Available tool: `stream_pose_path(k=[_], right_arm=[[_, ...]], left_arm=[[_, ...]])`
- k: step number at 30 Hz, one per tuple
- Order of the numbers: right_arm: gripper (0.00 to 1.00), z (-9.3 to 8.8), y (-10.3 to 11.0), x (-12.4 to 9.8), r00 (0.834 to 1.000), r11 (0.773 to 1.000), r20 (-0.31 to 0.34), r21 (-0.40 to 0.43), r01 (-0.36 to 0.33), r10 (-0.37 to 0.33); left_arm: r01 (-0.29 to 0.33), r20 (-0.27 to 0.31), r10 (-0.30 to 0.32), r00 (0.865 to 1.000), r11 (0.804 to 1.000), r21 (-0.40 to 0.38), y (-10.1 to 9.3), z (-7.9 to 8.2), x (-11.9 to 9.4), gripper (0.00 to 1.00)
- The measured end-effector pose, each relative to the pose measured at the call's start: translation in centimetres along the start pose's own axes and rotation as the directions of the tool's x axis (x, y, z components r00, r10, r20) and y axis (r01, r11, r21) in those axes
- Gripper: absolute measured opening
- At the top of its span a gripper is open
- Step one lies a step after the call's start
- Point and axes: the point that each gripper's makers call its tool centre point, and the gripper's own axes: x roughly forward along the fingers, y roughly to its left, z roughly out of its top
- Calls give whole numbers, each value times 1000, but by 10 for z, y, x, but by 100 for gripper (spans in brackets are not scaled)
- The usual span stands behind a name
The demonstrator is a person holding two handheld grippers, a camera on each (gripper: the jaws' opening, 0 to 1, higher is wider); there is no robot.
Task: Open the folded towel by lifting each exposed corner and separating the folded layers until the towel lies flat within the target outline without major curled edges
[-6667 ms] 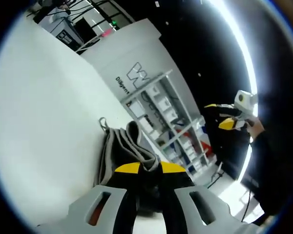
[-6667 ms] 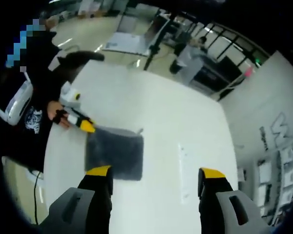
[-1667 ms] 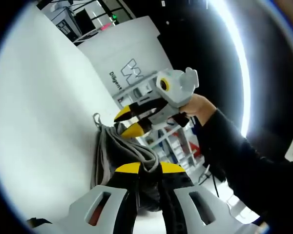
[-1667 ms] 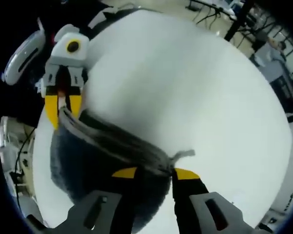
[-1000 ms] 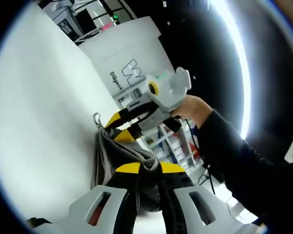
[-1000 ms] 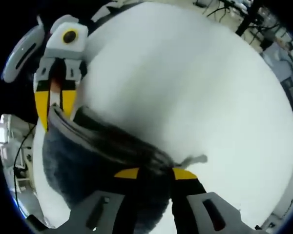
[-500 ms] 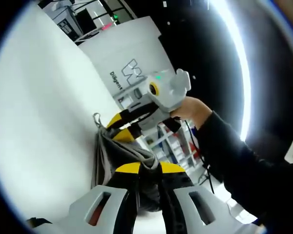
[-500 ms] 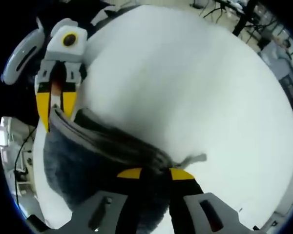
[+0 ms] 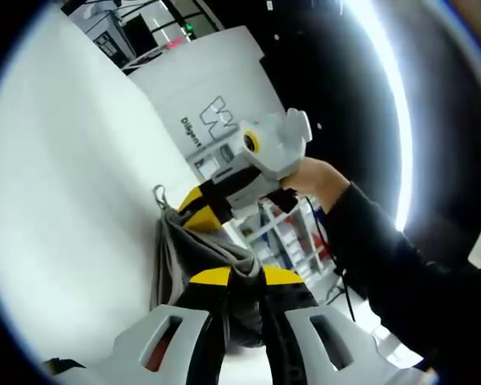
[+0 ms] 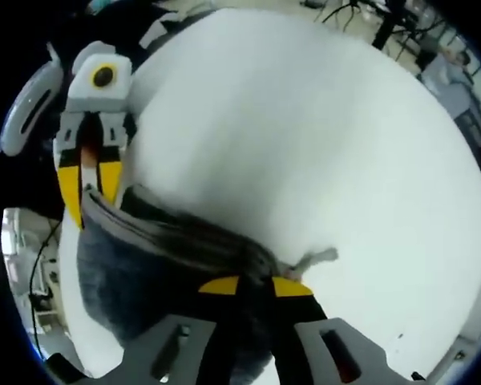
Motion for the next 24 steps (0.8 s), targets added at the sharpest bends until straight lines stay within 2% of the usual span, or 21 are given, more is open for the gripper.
stream_pose_path(k=[4,10,16,24], right_arm=[[4,1,10,-2,1000,1000,17,7,10,-10],[4,1,-1,-12,999,1000,28,12,24,-25],[5,0,1,-14,998,999,43,21,48,-49],[5,3,3,-24,994,997,74,27,79,-81]], left_arm=[[-1,-2,1,1000,1000,5,0,-1,0,11],[-3,0,3,1000,1000,16,-1,0,0,11],[-6,0,6,1000,999,33,-2,0,0,11],[18,11,-19,1000,995,99,-12,8,1,8]])
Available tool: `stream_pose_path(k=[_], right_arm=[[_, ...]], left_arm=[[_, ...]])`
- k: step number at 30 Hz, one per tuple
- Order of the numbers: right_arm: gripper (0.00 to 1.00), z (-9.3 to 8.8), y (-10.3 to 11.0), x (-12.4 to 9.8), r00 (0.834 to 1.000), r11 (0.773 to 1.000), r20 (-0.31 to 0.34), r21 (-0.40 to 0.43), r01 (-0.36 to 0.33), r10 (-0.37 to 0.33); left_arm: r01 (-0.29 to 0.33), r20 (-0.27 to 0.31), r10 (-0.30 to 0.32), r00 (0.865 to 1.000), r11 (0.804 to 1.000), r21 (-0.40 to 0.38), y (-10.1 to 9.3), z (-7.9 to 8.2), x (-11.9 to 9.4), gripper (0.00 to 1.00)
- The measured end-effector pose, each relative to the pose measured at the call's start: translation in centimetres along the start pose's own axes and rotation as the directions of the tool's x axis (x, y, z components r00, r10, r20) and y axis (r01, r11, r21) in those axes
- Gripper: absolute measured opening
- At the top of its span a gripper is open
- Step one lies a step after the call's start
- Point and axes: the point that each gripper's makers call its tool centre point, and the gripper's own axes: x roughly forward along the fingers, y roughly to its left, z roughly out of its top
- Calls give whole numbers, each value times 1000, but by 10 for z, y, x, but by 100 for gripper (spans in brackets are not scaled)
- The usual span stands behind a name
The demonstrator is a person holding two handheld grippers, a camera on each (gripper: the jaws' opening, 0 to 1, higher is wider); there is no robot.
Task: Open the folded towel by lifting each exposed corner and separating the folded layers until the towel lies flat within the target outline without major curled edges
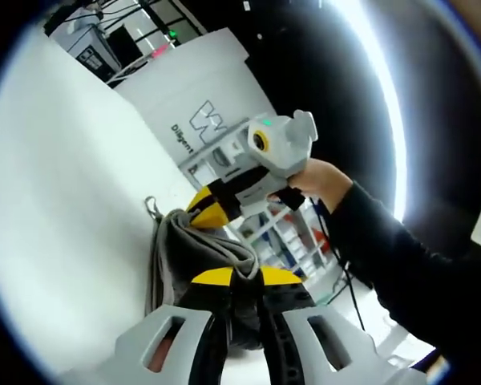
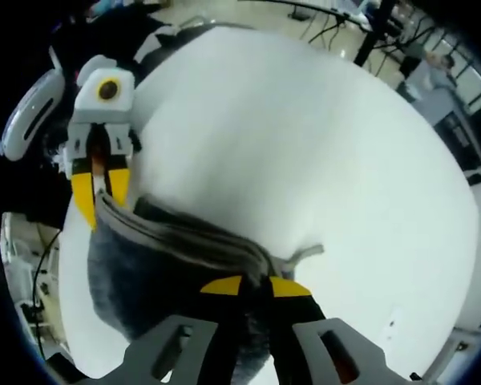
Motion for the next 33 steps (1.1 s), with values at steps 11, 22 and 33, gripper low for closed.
stream_pose_path(k=[11,22,33], right_arm=[[7,4,3,-11,999,1000,29,11,24,-24],[7,9,4,-32,996,999,67,17,52,-53],[7,7,9,-34,993,997,82,19,78,-79]], left_arm=[[19,21,-21,1000,998,56,-11,5,1,7],[70,48,-78,996,986,154,-31,20,4,6],[80,47,-91,995,979,189,-36,19,6,6]])
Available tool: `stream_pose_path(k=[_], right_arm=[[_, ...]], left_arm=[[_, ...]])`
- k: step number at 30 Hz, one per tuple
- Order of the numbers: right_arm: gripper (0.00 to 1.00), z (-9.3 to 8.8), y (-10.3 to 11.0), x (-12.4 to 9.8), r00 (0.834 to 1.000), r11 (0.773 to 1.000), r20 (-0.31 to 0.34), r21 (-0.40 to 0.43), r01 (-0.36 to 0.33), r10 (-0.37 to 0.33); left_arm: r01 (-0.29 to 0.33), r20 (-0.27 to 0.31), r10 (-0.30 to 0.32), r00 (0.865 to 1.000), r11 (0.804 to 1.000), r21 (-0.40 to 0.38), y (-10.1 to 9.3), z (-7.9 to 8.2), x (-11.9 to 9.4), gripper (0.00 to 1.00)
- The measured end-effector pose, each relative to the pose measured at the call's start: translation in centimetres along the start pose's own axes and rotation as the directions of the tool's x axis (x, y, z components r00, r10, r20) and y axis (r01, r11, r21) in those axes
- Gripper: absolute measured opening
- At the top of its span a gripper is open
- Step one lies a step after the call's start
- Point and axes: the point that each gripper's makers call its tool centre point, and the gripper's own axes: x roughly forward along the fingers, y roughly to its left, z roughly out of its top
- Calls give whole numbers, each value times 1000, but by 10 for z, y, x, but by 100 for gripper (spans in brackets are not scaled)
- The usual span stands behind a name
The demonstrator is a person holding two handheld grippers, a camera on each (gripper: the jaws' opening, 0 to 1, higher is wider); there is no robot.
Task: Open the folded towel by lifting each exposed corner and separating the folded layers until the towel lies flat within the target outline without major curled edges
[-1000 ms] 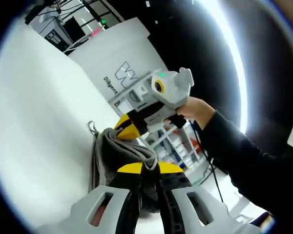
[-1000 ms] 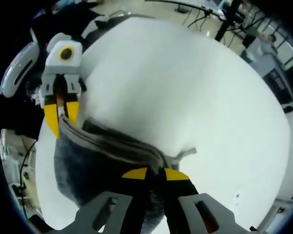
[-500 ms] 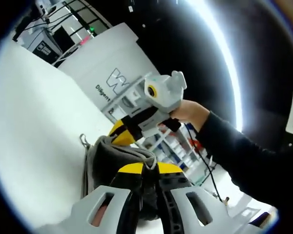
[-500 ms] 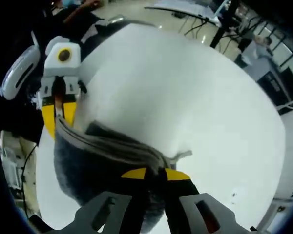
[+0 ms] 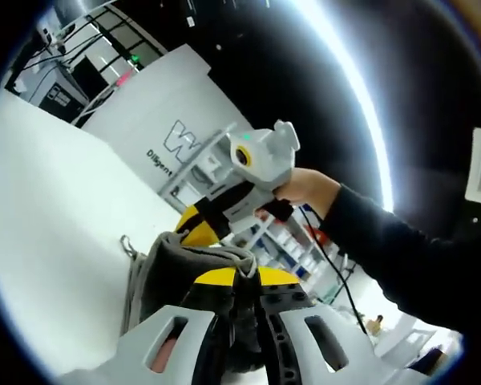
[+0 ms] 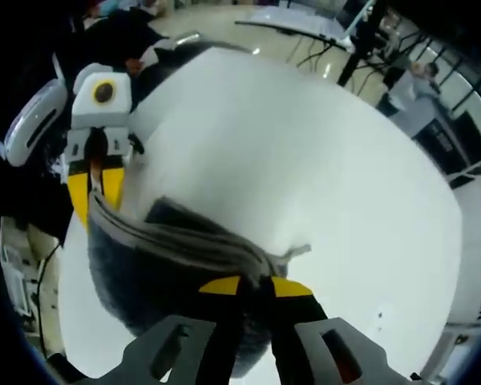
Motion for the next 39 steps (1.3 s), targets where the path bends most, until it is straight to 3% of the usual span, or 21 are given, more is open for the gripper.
stream_pose_path(k=[39], right_arm=[[10,-1,1,-13,997,997,30,-28,76,-76]], left_arm=[[30,-8,-30,1000,992,126,-14,5,6,6]])
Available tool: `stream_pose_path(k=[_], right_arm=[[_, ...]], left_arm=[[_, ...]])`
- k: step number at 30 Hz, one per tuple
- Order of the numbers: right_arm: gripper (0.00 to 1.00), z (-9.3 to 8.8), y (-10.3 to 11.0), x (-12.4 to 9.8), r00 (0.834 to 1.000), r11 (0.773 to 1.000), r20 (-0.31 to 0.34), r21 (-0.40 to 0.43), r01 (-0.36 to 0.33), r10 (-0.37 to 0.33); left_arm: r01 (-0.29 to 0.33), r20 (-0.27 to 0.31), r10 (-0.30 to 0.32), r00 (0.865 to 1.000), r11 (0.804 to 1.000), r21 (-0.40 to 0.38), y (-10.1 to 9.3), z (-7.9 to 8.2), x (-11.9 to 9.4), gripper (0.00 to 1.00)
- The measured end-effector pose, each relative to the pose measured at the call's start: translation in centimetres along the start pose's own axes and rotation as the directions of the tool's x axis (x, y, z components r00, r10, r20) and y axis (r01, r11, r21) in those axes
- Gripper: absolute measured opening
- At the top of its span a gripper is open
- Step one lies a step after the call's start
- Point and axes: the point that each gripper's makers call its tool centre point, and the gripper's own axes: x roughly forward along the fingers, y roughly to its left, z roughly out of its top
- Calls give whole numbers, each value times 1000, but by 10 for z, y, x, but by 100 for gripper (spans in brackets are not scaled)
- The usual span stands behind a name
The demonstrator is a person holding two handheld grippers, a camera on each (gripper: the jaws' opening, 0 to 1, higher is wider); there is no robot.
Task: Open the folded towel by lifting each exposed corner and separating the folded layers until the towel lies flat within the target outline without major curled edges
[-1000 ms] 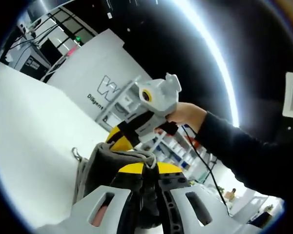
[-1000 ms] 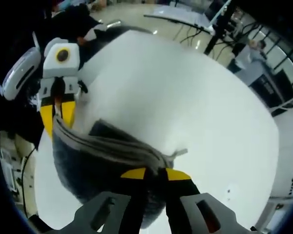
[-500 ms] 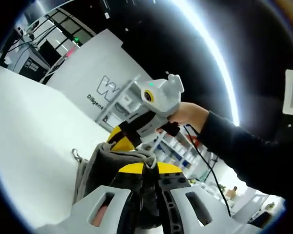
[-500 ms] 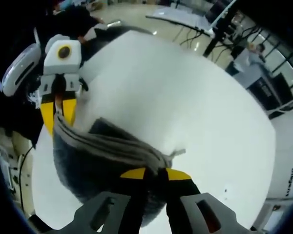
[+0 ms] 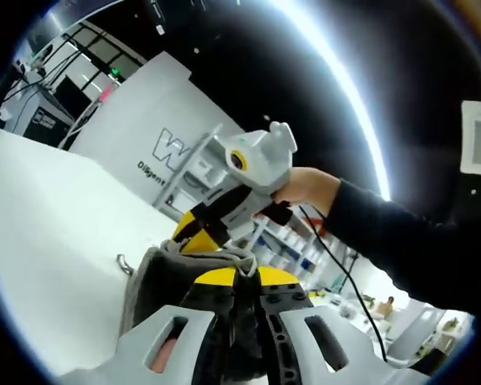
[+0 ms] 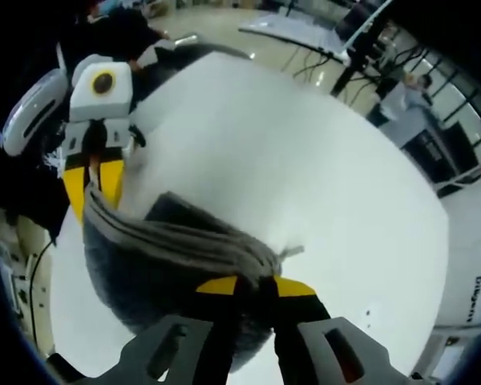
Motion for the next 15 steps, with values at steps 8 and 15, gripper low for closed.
stream_pose_path(k=[8,15], right_arm=[[8,-2,0,0,1000,1000,9,1,0,0],[7,-3,2,-4,1000,1000,17,4,5,-5]], left_arm=[[-1,-1,1,1000,1000,16,1,0,1,6],[7,-6,-7,1000,1000,27,-3,-1,2,6]])
